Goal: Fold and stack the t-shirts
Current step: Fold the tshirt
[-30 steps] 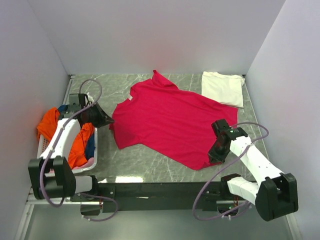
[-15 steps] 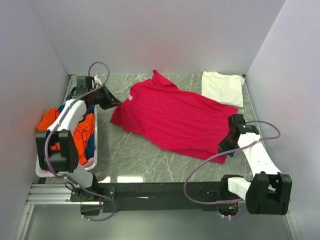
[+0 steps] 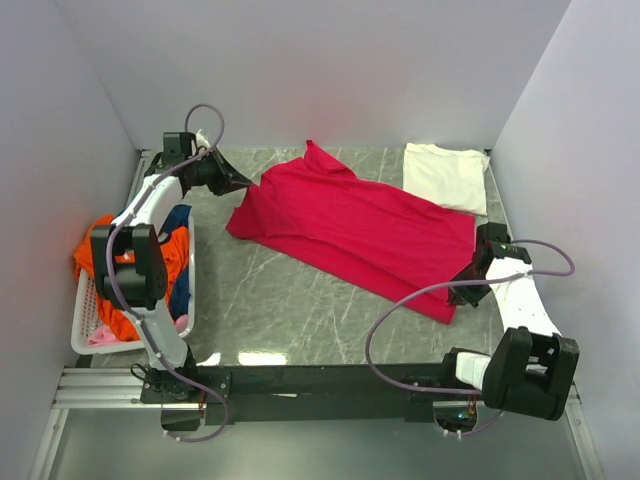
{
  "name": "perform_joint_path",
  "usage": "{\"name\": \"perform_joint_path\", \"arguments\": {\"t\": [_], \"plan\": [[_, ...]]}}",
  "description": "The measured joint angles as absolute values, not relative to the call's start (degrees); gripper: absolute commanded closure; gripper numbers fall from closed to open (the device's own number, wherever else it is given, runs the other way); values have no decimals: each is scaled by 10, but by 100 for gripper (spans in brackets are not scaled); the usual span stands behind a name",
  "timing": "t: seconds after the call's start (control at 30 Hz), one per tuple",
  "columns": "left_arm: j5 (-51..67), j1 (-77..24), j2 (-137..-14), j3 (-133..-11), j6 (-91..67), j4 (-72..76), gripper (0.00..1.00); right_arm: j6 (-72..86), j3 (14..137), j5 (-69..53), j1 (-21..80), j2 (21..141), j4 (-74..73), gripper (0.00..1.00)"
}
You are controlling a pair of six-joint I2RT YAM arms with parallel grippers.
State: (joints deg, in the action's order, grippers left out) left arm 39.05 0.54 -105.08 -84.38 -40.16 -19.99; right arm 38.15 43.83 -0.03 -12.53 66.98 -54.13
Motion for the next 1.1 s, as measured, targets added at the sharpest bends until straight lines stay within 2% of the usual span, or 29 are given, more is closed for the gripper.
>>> {"name": "perform_joint_path", "arguments": {"t": [0.37,1.1], "plan": [[408,-17,-1140,-932,-401,-208,99,354,473,0,-165,722,-517,100],[407,-27,-1258,-1065,-396,-234,99,323,517,6,-175,835,-481,100]]}}
